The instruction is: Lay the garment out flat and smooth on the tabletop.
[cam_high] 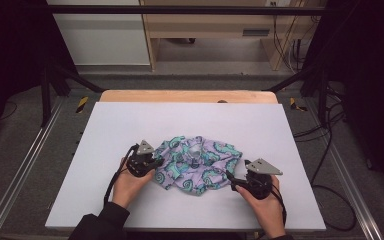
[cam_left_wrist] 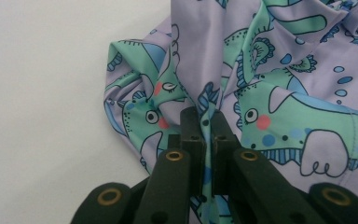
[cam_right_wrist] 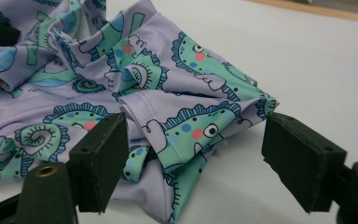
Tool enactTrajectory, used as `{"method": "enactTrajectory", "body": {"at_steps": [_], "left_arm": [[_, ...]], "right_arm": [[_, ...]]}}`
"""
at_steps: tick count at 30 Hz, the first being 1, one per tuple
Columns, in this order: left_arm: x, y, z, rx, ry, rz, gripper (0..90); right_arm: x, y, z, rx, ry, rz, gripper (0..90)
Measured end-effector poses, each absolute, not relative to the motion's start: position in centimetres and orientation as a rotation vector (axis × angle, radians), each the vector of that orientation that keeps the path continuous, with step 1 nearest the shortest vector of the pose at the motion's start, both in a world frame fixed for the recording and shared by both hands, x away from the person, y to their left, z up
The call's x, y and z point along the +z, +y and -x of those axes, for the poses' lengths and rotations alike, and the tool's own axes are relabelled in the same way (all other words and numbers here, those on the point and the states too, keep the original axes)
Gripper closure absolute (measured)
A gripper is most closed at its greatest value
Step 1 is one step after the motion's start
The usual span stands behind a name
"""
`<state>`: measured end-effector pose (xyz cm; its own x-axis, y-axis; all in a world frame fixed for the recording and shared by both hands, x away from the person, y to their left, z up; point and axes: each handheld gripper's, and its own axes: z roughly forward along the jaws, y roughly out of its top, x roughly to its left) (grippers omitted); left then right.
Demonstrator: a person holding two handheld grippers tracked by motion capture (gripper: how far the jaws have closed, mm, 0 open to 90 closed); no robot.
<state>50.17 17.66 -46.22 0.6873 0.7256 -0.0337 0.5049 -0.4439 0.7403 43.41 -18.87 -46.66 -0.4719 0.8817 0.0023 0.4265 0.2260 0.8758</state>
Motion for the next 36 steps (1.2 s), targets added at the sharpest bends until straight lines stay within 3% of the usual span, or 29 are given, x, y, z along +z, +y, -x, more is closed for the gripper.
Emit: {"method": "enactTrajectory", "body": {"at_steps": [2, 10, 11, 17, 27, 36], "left_arm": [[-46.2, 17.7, -50.2, 0.367, 0.943, -2.134, 87.8], [-46.0, 17.8, -50.2, 0.358, 0.945, -2.126, 87.8], [-46.0, 17.8, -50.2, 0.354, 0.949, -2.118, 87.8], [-45.5, 18.1, -50.1, 0.347, 0.951, -2.094, 88.0], [-41.7, 18.8, -51.2, 0.389, 0.957, -2.045, 88.3], [-38.4, 17.9, -52.2, 0.411, 0.941, -2.041, 88.3]], "right_arm": [[-46.7, -18.7, -43.6, 1.174, 2.008, -1.213, 24.0], [-47.3, -18.8, -46.2, 1.204, 2.034, -1.403, 43.1], [-47.6, -18.8, -46.7, 1.187, 2.025, -1.43, 53.5], [-47.6, -18.8, -46.5, 1.164, 2.055, -1.42, 89.5], [-46.0, -20.9, -43.7, 1.024, 2.157, -1.326, 90.0], [-47.2, -23.2, -42.4, 0.965, 2.23, -1.345, 90.0]]}}
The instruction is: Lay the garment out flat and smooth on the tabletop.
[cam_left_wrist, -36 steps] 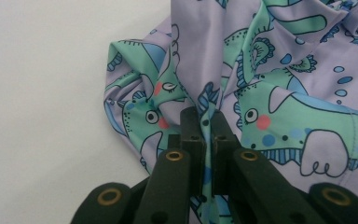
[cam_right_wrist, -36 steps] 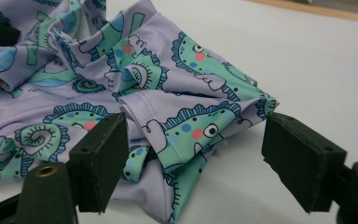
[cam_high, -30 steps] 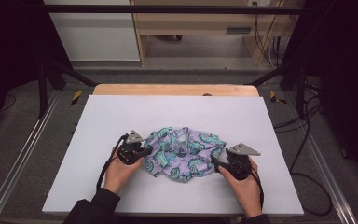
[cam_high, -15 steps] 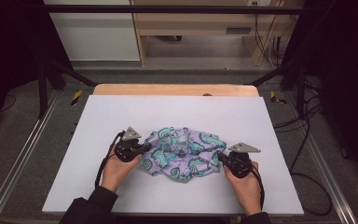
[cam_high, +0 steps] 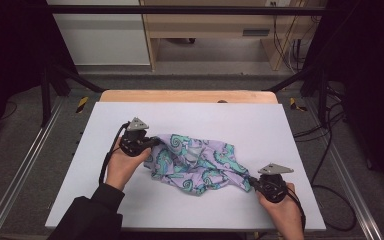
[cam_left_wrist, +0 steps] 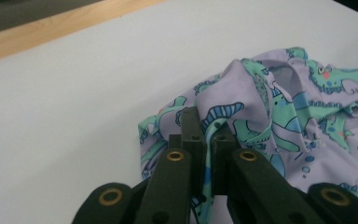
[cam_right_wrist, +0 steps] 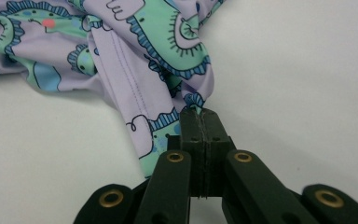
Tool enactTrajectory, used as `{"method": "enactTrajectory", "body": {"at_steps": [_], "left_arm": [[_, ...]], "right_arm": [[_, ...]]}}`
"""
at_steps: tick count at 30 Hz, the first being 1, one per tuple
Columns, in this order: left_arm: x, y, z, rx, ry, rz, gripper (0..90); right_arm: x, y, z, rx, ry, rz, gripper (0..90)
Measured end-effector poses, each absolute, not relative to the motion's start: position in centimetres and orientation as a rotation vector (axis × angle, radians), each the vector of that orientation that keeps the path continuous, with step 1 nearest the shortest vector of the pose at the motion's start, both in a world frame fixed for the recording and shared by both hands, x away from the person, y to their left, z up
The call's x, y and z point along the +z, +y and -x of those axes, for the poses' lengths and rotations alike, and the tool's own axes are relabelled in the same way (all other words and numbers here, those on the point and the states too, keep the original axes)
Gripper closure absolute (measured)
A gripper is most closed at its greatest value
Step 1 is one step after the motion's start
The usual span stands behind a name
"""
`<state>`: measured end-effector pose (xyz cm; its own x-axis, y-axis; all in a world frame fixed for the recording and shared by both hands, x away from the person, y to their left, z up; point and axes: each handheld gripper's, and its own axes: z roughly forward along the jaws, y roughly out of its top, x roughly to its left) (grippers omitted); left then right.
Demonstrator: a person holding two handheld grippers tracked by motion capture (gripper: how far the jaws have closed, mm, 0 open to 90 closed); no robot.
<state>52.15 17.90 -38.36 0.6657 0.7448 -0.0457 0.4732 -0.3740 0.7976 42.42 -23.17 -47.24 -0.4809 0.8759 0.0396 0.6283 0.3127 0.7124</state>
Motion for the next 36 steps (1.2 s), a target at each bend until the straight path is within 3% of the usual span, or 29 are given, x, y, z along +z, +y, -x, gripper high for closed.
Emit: {"method": "enactTrajectory", "body": {"at_steps": [5, 6, 7, 15, 22, 32, 36], "left_arm": [[-37.1, 17.4, -52.3, 0.426, 0.922, -2.043, 88.3], [-37.0, 17.4, -52.3, 0.424, 0.921, -2.044, 88.3], [-36.6, 17.4, -52.4, 0.427, 0.919, -2.05, 88.3], [-36.1, 17.3, -52.9, 0.428, 0.921, -2.045, 88.3], [-35.5, 16.8, -53.2, 0.432, 0.908, -2.05, 88.3], [-34.7, 16.0, -54.1, 0.451, 0.889, -2.08, 88.3], [-34.5, 15.7, -54.3, 0.455, 0.881, -2.083, 88.3]], "right_arm": [[-47.3, -23.5, -42.2, 0.999, 2.231, -1.321, 84.2], [-47.2, -23.6, -42.1, 1.006, 2.227, -1.312, 78.7], [-47.1, -23.6, -42.1, 1.015, 2.215, -1.305, 64.9], [-46.8, -23.4, -42.2, 1.121, 2.164, -1.264, 25.8], [-46.2, -22.8, -43.1, 1.202, 2.167, -1.226, 22.3], [-44.9, -21.1, -46.1, 1.218, 2.165, -1.173, 27.8], [-44.9, -20.3, -47.0, 1.222, 2.189, -1.16, 34.2]]}}
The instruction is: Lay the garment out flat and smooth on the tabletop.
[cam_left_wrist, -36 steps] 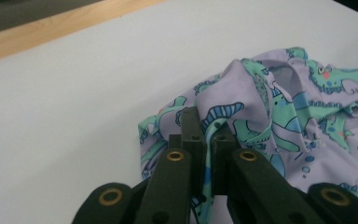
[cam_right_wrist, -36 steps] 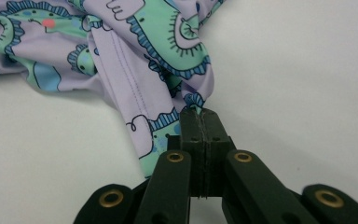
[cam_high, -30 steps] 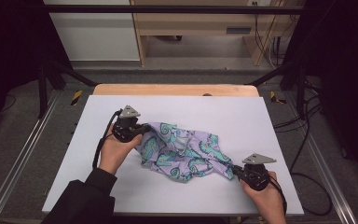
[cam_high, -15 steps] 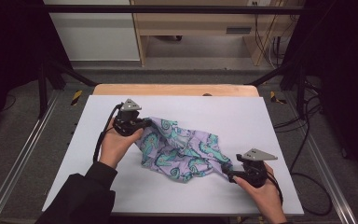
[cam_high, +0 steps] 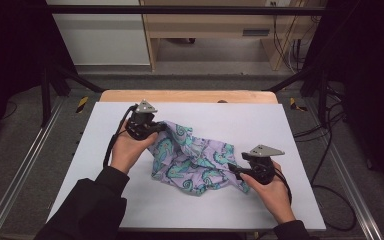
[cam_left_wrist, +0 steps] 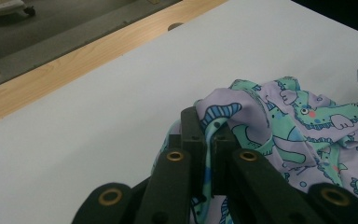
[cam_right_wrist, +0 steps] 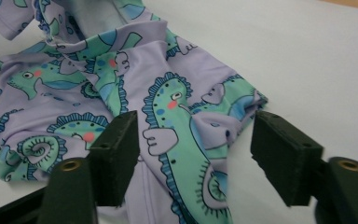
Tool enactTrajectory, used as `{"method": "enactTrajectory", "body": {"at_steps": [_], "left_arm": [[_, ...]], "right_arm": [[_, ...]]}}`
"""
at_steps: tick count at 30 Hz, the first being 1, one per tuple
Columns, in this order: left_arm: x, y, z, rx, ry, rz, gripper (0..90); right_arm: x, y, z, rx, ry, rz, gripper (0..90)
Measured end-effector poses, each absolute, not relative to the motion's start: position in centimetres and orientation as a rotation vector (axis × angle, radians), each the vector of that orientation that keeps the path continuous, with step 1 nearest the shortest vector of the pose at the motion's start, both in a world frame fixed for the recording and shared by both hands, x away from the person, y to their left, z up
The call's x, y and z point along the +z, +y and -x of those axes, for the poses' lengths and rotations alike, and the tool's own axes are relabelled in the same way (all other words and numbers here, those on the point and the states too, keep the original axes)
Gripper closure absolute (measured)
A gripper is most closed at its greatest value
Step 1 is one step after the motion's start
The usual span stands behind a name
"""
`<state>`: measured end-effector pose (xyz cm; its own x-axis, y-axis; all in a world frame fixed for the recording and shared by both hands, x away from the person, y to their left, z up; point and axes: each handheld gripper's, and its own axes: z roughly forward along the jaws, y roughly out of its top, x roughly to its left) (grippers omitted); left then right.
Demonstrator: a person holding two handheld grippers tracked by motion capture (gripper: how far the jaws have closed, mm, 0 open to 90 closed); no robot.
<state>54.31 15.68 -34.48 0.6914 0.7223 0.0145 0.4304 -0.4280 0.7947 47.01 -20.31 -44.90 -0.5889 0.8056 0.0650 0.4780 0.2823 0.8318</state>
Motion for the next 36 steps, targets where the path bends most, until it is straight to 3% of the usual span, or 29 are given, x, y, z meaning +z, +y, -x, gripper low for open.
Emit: {"method": "enactTrajectory", "body": {"at_steps": [6, 36], "left_arm": [[-34.1, 15.4, -54.6, 0.462, 0.876, -2.088, 88.3], [-34.2, 15.5, -54.6, 0.465, 0.883, -2.084, 88.3]], "right_arm": [[-45.6, -19.0, -48.5, 1.193, 2.264, -1.155, 45.4], [-47.2, -18.0, -47.8, 1.134, 2.498, -1.188, 54.6]]}}
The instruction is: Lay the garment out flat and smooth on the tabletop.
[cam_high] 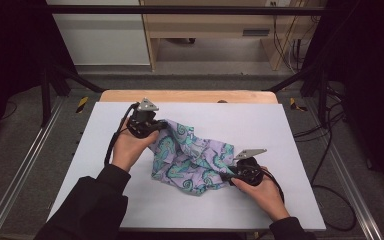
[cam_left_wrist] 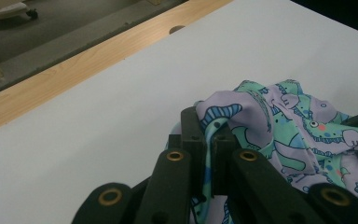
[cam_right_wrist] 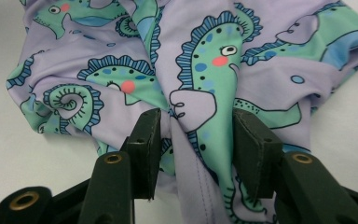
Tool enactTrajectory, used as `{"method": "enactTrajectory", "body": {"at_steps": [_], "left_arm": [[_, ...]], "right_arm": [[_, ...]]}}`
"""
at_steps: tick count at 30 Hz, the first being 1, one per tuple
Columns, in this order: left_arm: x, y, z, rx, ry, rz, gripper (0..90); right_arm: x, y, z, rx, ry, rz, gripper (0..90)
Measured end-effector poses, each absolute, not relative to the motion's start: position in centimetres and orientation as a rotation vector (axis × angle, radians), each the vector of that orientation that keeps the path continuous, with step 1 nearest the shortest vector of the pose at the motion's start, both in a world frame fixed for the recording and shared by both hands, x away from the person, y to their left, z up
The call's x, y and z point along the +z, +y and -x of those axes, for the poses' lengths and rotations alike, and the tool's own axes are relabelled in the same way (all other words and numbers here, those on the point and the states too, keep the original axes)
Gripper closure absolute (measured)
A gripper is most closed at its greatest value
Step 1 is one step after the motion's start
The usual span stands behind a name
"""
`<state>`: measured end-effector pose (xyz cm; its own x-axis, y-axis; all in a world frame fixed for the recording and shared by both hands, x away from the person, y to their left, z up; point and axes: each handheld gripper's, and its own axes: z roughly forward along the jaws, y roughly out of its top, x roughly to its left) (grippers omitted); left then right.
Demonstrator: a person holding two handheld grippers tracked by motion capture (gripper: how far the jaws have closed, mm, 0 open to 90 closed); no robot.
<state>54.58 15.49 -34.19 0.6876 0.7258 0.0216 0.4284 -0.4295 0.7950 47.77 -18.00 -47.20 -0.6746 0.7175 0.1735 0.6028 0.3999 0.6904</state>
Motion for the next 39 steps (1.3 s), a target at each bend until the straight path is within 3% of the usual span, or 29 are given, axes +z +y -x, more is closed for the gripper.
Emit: {"method": "enactTrajectory", "body": {"at_steps": [11, 21, 23, 26, 39], "left_arm": [[-34.2, 15.3, -54.4, 0.461, 0.87, -2.09, 88.2], [-34.3, 15.3, -54.3, 0.457, 0.867, -2.095, 88.2], [-34.4, 15.3, -54.3, 0.456, 0.867, -2.093, 88.2], [-34.5, 15.2, -54.3, 0.453, 0.871, -2.09, 88.2], [-34.7, 15.6, -54.2, 0.453, 0.872, -2.09, 88.2]], "right_arm": [[-47.3, -17.3, -48.2, 1.144, 2.522, -1.168, 65.2], [-47.0, -17.1, -48.6, 1.22, 2.501, -1.205, 58.6], [-47.0, -17.0, -48.7, 1.224, 2.498, -1.205, 60.0], [-47.1, -16.8, -49.0, 1.234, 2.484, -1.218, 71.3], [-46.1, -16.4, -48.9, 1.295, 2.447, -1.164, 83.4]]}}
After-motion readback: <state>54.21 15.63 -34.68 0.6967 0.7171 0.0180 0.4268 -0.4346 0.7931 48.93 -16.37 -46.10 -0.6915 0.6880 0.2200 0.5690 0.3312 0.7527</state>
